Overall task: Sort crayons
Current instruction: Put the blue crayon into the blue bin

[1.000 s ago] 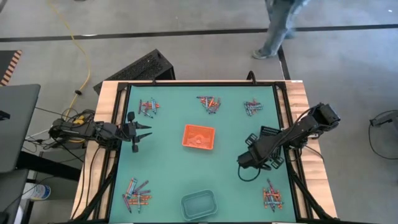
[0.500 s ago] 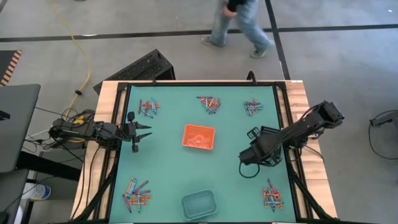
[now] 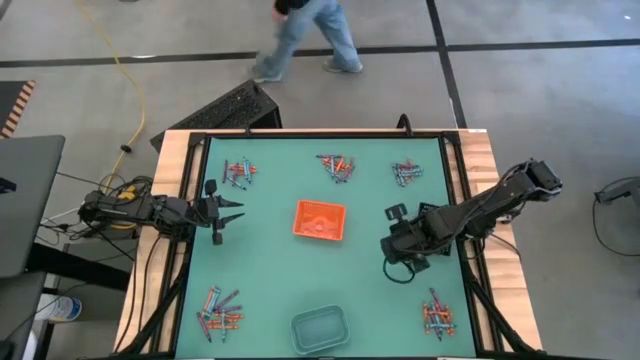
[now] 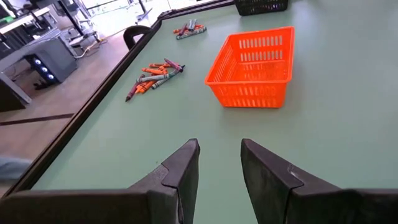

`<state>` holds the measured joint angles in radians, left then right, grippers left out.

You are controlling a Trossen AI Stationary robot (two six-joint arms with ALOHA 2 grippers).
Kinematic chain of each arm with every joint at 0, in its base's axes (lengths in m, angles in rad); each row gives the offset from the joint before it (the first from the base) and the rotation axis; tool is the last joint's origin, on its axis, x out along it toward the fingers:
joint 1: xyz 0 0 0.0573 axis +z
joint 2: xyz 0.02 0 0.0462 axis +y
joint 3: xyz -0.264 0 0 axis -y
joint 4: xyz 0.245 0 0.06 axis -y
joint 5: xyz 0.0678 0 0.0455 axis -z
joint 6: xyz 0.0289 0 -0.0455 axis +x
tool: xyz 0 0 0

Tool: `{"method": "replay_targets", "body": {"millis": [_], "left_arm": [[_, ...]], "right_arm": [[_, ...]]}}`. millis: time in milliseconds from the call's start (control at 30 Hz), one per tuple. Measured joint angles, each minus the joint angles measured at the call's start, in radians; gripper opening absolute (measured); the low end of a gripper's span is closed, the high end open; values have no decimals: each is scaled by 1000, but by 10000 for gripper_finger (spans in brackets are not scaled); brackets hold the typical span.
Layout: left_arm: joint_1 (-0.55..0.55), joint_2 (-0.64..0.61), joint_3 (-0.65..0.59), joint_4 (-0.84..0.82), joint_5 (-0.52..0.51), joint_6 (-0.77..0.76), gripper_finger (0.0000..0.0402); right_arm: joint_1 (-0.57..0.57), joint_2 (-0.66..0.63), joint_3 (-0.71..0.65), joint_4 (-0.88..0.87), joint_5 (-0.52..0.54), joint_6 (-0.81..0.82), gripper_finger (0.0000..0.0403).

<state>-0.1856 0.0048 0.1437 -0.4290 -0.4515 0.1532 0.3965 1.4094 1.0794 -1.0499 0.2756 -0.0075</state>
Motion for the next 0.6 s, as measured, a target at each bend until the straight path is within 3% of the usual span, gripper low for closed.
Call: {"method": "replay_targets", "body": {"millis": [600], "left_arm": [[0, 0, 0, 7, 0, 118, 110]], "right_arm": [[4, 0, 0, 209, -11, -43, 118]]}}
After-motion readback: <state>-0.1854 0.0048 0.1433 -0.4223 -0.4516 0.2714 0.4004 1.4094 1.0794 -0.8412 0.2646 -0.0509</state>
